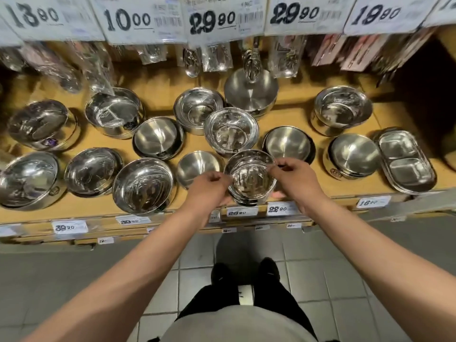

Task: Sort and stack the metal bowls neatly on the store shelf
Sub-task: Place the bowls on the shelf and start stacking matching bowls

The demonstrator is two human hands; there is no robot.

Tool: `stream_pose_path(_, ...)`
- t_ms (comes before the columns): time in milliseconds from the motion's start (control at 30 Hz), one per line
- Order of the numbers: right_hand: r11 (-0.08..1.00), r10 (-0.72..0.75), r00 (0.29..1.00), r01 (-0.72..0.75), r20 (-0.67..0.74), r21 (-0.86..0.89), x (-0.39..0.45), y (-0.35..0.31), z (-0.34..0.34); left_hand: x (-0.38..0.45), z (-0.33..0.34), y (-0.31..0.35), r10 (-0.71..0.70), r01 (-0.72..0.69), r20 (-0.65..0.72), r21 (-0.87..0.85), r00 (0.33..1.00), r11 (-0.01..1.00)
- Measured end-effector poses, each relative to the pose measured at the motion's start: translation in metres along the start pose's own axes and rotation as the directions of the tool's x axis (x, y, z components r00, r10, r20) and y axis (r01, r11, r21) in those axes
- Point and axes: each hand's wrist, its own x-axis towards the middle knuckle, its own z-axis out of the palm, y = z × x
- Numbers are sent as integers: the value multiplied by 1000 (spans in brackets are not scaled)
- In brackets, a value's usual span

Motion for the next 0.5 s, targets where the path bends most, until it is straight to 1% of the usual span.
stream_pose_path(100, 1000, -17, 1000, 17, 12, -26, -3, 3, 1, 4, 3, -1, 36, -36, -9, 67, 999, 997)
stream_pose_path(233, 999, 19, 994, -15, 105, -36, -5, 4, -2, 5, 2, -3, 56, -55, -12, 99, 998, 994)
stream_pose_path(333, 979, -66, 985, 94, 159, -180, -5, 6, -2, 4, 2, -4, 77, -73, -32, 101, 997, 992)
stream_pose_path(400, 968, -94, 987, 122, 129, -222, -4, 5, 2, 4, 2, -4, 79, -75, -38, 103, 996, 992)
stream_pose_path(500, 961, -134, 989, 147, 70, -236, 0, 4, 8, 4, 3, -2, 85, -79, -48, 125, 995, 989)
